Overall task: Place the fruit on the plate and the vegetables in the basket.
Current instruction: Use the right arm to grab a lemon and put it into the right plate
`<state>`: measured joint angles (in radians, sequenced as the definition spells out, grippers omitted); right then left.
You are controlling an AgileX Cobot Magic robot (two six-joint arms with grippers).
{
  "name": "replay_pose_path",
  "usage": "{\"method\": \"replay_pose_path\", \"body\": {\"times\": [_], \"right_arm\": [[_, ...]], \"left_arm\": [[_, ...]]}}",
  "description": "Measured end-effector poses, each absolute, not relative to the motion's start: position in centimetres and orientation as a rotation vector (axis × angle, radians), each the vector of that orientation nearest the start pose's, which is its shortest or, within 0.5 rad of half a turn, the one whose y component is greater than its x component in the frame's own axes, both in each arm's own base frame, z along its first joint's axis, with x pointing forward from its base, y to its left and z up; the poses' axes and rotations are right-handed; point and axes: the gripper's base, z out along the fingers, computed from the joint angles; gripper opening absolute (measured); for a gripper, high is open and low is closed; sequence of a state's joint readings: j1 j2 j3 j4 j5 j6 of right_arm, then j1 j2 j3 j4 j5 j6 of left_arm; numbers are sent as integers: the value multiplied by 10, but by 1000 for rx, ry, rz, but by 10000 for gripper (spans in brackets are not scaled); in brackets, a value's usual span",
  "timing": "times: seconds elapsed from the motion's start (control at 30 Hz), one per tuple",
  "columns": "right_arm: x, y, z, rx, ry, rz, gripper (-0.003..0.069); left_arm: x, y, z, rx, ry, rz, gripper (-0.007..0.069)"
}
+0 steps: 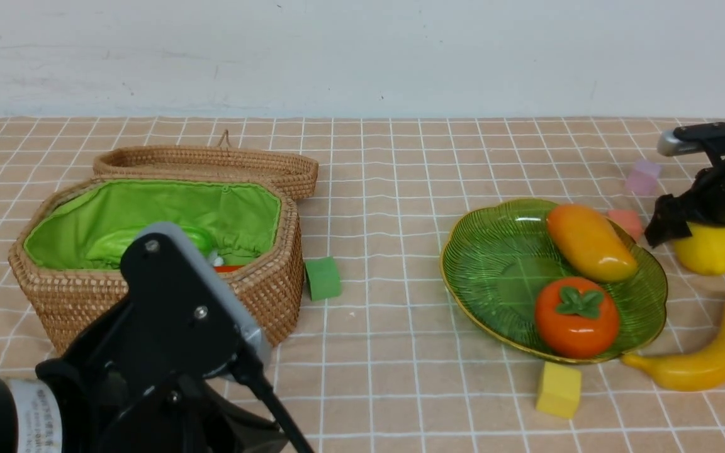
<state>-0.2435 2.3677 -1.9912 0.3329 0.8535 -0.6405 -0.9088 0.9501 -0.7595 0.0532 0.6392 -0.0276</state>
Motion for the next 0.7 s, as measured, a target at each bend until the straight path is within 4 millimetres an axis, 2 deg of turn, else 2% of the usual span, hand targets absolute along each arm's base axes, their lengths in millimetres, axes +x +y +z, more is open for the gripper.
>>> {"method": "replay_pose_path", "body": {"times": [0.1, 0.3, 0.37, 0.47, 0.7], "right_arm": [[504, -102, 165, -266, 2615, 121, 667], [499, -105, 197, -148, 2596, 74, 666], [497, -106, 202, -114, 2606, 61, 666], [495, -106, 200, -82, 2630, 68, 666], [491, -105, 174, -44, 2755, 126, 665]], "left_arm": [[117, -145, 310, 1032, 2110, -413, -8], [117, -145, 310, 1033, 2109, -412, -8], [117, -145, 310, 1033, 2109, -412, -8], [117, -145, 310, 1033, 2109, -412, -8], [117, -145, 310, 1032, 2109, -412, -6]]}}
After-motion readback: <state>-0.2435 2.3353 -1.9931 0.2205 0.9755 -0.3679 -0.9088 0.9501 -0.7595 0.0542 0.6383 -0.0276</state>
